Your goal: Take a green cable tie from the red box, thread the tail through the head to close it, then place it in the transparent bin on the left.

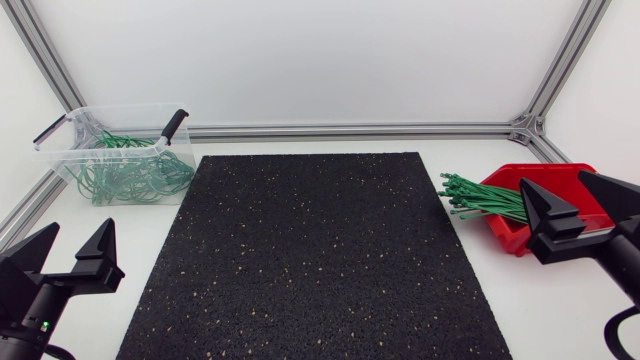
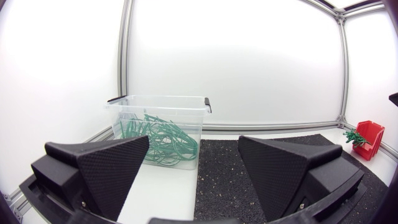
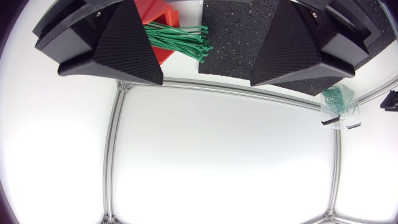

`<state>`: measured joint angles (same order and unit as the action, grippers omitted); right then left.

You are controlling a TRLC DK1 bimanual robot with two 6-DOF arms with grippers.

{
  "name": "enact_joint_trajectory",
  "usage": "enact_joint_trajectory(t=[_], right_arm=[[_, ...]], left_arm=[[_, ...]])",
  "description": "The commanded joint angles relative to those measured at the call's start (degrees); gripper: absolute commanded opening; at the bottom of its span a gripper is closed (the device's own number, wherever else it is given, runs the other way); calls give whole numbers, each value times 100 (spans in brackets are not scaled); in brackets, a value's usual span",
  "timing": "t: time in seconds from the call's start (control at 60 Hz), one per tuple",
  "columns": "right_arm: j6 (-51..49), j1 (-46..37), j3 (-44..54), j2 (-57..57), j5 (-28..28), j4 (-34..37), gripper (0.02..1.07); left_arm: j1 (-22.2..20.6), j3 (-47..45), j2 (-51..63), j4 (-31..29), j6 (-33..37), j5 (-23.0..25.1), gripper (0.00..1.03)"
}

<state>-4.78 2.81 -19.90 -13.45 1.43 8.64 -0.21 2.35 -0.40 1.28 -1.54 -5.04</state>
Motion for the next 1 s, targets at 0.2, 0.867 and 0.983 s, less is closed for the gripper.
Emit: enact_joint_trajectory(t=[0.2, 0.867, 0.983], right_arm=[[-1315, -861, -1534, -2065, 797, 929, 103], [-4972, -1344, -3248, -5580, 1149, 2669, 97], [-5552, -1441, -3187, -5932, 1202, 2695, 97]], left_arm=[[-6, -235, -39, -75, -101, -59, 100], [-14, -235, -30, -84, -101, -59, 100], [-14, -235, -39, -84, -101, -59, 100]])
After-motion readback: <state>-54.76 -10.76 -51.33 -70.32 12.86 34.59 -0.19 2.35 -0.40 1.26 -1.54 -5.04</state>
